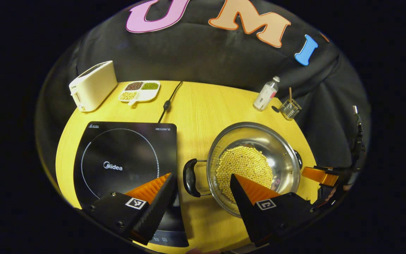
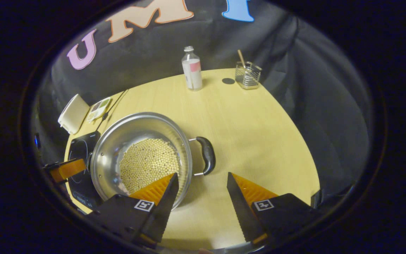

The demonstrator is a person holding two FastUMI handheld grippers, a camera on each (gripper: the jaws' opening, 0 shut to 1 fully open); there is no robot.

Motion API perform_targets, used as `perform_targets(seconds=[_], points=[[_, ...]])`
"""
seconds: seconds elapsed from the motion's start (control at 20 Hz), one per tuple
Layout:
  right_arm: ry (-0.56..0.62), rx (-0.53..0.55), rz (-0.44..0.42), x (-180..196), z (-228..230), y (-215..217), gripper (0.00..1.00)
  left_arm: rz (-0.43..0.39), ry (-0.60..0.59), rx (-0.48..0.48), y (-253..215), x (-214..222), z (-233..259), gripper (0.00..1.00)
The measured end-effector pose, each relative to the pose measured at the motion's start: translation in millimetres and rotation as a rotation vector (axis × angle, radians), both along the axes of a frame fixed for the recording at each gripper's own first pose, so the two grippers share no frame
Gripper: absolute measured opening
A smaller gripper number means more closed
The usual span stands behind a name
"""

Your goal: First push the handle of the pot to place it horizontally, then grasp the pot with both hands and set it on the induction cooktop.

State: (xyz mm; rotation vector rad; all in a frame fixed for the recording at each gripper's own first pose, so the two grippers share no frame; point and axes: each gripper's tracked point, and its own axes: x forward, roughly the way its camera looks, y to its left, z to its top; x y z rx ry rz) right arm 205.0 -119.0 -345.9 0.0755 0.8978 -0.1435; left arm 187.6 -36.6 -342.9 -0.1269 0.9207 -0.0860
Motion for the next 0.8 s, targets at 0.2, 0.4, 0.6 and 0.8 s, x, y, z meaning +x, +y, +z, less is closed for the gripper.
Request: perform_targets(seconds=[0.2, 0.4, 0.6, 0.8], points=[[0.033, 0.022, 0.050, 26, -18, -6, 0.84, 0.030, 0.050, 0.062, -2, 13, -30, 0.97], [0.043, 0.048, 0.111, 46, -29, -3, 0.78, 0.029, 0.054, 0.139, 0, 33, -47, 0.89], [0.070, 0.053, 0.140, 56, -45, -7, 0.66, -0.019, 0.098, 0.279, 1, 38, -58, 0.88], [0.067, 0.073, 0.163, 55, -41, -11, 0.55, 0.020, 0.106, 0.291, 0, 32, -62, 0.80]])
